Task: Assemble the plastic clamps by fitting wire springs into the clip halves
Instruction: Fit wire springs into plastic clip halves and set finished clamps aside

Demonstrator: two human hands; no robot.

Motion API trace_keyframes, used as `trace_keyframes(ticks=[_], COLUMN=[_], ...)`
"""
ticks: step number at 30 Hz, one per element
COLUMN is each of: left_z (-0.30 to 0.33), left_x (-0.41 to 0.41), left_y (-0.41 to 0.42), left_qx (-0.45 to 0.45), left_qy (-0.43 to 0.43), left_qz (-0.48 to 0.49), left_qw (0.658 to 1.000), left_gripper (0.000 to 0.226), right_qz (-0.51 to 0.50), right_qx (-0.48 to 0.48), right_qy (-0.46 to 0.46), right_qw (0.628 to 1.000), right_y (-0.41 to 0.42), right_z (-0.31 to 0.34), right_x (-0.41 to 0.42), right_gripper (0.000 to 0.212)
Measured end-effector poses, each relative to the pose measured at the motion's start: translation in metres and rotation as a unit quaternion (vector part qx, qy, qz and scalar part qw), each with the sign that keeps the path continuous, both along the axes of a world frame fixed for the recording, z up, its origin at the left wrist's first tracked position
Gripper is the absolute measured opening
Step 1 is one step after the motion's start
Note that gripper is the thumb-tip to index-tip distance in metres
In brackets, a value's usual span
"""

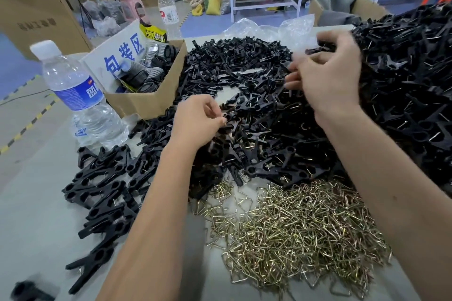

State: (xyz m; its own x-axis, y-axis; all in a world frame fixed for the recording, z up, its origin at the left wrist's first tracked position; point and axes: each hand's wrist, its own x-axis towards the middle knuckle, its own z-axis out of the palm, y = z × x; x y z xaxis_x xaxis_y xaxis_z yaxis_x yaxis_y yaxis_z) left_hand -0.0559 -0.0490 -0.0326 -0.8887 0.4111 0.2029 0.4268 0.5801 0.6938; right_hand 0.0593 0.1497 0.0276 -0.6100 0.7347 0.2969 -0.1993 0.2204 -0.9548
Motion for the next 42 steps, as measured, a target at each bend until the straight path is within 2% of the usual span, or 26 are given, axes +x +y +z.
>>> trace_keyframes(ticks=[2, 4, 6, 8, 12, 15, 17, 21, 24, 26, 28, 30, 31, 34, 36, 39, 42], left_z=[0.002, 0.003, 0.004, 0.004, 0.003, 0.000, -0.002, -0.004, 0.000, 0.006, 0.010, 0.013, 0.013, 0.011, 0.005, -0.009, -0.018], left_x=[-0.013, -0.026, -0.035, -0.044, -0.062, -0.072, -0.079, -0.093, -0.099, -0.099, -0.092, -0.081, -0.074, -0.047, -0.031, -0.005, 0.015], left_y=[0.002, 0.006, 0.014, 0.024, 0.042, 0.049, 0.049, 0.043, 0.035, 0.027, 0.020, 0.015, 0.015, 0.016, 0.013, 0.009, 0.008], left_qx=[-0.027, -0.064, -0.101, -0.128, -0.174, -0.194, -0.200, -0.193, -0.135, -0.046, 0.120, 0.248, 0.263, 0.236, 0.208, 0.191, 0.221], left_qy=[0.009, 0.012, 0.005, 0.005, 0.023, 0.004, 0.001, -0.005, -0.022, -0.053, -0.133, -0.202, -0.209, -0.203, -0.203, -0.187, -0.176], left_qz=[0.053, 0.080, 0.089, 0.071, 0.015, -0.008, -0.011, 0.012, 0.053, 0.096, 0.115, 0.081, 0.061, -0.003, -0.045, -0.109, -0.149], left_qw=[0.998, 0.995, 0.991, 0.989, 0.984, 0.981, 0.980, 0.981, 0.989, 0.993, 0.977, 0.944, 0.940, 0.950, 0.956, 0.957, 0.948], left_gripper=[0.019, 0.022, 0.025, 0.027, 0.025, 0.021, 0.016, 0.016, 0.021, 0.025, 0.031, 0.035, 0.032, 0.015, 0.013, 0.014, 0.014], right_qz=[0.040, 0.085, 0.101, 0.110, 0.166, 0.221, 0.245, 0.244, 0.197, 0.157, 0.143, 0.170, 0.185, 0.182, 0.174, 0.195, 0.191], right_qx=[0.107, 0.242, 0.360, 0.443, 0.530, 0.561, 0.564, 0.543, 0.511, 0.455, 0.367, 0.281, 0.245, 0.203, 0.183, 0.146, 0.130], right_qy=[-0.066, -0.145, -0.213, -0.275, -0.351, -0.391, -0.409, -0.407, -0.358, -0.293, -0.239, -0.200, -0.175, -0.099, -0.071, -0.072, -0.067], right_qw=[0.991, 0.956, 0.903, 0.846, 0.754, 0.695, 0.674, 0.693, 0.756, 0.826, 0.887, 0.923, 0.935, 0.957, 0.965, 0.967, 0.971], right_y=[-0.017, -0.031, -0.037, -0.037, -0.028, -0.017, -0.011, -0.004, 0.002, 0.006, 0.005, 0.000, -0.003, -0.014, -0.019, -0.025, -0.028], right_z=[-0.006, -0.014, -0.019, -0.023, -0.029, -0.035, -0.040, -0.051, -0.057, -0.054, -0.048, -0.043, -0.041, -0.040, -0.045, -0.059, -0.073], right_x=[-0.010, -0.026, -0.048, -0.075, -0.125, -0.152, -0.166, -0.180, -0.184, -0.182, -0.173, -0.154, -0.141, -0.092, -0.062, -0.024, 0.005], right_gripper=[0.025, 0.011, 0.014, 0.027, 0.046, 0.042, 0.036, 0.025, 0.020, 0.018, 0.015, 0.014, 0.016, 0.023, 0.023, 0.013, 0.013])
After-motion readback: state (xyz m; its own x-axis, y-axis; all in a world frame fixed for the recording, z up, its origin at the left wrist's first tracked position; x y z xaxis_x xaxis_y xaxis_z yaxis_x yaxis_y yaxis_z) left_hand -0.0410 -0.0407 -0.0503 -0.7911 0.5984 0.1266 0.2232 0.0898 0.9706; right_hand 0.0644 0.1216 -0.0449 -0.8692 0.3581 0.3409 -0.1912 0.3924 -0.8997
